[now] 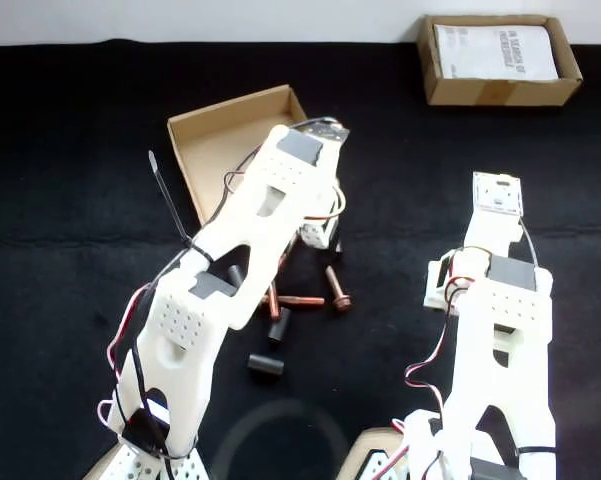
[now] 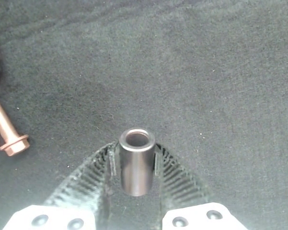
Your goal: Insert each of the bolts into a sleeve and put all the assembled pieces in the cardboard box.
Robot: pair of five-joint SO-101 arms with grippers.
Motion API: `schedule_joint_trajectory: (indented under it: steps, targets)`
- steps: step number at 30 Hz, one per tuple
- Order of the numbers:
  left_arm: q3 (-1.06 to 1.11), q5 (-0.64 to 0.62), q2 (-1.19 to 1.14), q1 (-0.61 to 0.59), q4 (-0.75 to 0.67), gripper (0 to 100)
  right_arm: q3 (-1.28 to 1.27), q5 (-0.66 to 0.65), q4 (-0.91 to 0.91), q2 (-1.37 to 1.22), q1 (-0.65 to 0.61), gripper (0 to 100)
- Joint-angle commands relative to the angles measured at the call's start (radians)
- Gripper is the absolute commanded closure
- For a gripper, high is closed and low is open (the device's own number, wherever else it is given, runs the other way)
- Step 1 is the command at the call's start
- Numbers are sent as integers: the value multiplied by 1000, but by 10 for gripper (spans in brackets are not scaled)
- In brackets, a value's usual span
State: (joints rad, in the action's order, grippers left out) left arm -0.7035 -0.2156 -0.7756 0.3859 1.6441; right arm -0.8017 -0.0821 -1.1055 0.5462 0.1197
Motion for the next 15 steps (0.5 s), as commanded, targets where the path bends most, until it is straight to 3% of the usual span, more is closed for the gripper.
schedule_joint_trajectory:
  steps: [1,15]
  targets:
    - [-4,2,24,-21,-18,758,15,-5,5,2,8,991]
    - [-8,94,-73,-68,-18,758,15,-5,33,1,13,991]
